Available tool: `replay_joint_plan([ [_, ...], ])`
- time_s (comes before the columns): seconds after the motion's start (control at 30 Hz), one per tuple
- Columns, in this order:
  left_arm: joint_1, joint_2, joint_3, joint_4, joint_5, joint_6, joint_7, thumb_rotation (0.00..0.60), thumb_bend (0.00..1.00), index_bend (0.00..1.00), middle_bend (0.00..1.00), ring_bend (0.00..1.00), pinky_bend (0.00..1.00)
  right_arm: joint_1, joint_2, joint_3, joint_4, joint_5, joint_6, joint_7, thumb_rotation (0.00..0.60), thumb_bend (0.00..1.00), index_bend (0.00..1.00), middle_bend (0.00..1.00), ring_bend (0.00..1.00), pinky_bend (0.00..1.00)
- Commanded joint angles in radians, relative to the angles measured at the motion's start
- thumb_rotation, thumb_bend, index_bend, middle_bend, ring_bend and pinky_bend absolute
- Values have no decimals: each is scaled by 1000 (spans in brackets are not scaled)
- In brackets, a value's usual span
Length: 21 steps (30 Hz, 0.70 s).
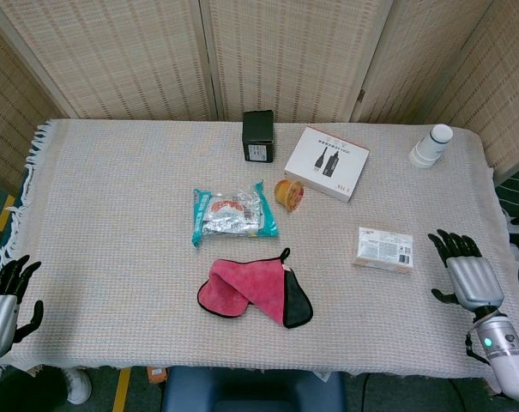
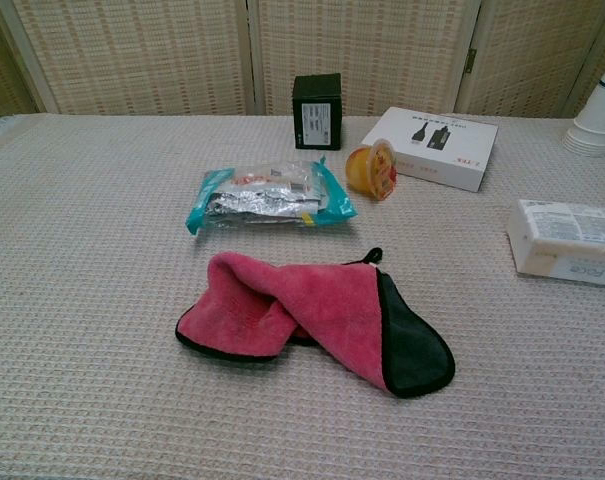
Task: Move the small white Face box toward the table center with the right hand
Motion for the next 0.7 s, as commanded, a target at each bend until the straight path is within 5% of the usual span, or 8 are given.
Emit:
replay_joint_plan([
  [0.03,1,1,0,-1,-1,0,0,600,513,120,0,0,127,158,-48,74,-69,244,-136,-247,600,159,0,0,0,0],
  [0.23,2,8,-2,-8,-10,-4,-2,600,513,120,0,0,127,316,-124,93,-88,593,-151,-473,600,159,0,0,0,0],
  [0.37,3,9,0,-10,-5,-3,-4,600,513,120,0,0,127,373,-154,80,-80,720,-142,-525,600,159,0,0,0,0],
  [0.7,2,9,0,-11,-3,-5,-2,600,513,120,0,0,127,442,-194,59,-56,824,-137,-547,600,159,0,0,0,0],
])
